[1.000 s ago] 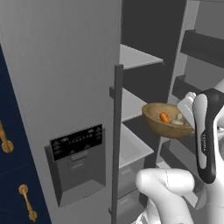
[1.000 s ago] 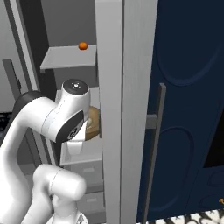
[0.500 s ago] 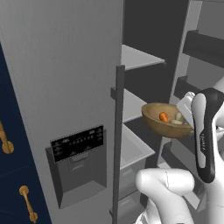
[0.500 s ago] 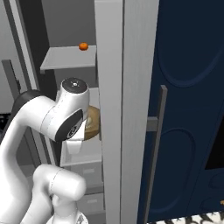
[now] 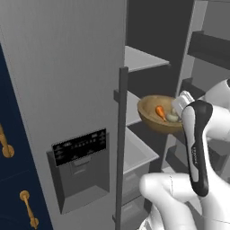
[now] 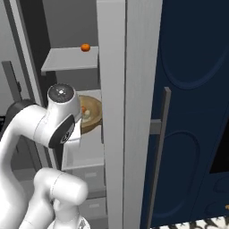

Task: Pick the chicken drumstick and mushroom from their plates and place them in the bowl. Then put the bowl in the fridge.

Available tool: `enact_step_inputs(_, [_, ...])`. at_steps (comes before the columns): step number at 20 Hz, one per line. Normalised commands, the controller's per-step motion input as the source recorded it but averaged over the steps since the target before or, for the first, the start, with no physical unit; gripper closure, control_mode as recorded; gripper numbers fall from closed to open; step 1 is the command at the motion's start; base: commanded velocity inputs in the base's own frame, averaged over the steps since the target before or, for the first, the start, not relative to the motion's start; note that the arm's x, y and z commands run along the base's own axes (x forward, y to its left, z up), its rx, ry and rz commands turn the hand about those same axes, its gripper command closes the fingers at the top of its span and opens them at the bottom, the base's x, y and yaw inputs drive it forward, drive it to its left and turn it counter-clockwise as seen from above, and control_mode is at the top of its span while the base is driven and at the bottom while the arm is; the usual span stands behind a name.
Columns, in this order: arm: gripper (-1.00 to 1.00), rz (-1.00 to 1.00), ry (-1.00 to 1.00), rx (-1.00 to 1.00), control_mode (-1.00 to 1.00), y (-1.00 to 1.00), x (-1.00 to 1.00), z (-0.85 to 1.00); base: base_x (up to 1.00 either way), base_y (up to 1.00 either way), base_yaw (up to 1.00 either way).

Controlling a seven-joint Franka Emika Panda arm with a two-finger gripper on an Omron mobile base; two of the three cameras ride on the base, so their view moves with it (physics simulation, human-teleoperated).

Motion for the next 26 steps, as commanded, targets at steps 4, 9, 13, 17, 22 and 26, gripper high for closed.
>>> enact_step_inputs(4, [1.0,0.16,0.0,-0.02,-1.0,0.21,0.69,0.0,0.0,0.0,0.0])
enact_step_inputs(9, [1.0,0.04,-0.01,-0.1,-1.0,0.26,0.91,-0.09,0.0,0.0,0.0])
enact_step_inputs(13, [1.0,0.0,0.0,-0.04,-1.0,0.01,0.88,-0.22,0.0,0.0,0.0])
enact_step_inputs(17, [1.0,0.04,0.0,-0.01,-1.0,0.0,0.71,-0.25,0.0,0.0,0.0])
enact_step_inputs(22, [1.0,0.12,0.0,0.0,-1.0,0.0,0.64,-0.39,0.0,0.0,0.0])
enact_step_inputs(26, [1.0,0.02,0.0,-0.06,-1.0,0.06,0.71,-0.38,0.0,0.0,0.0])
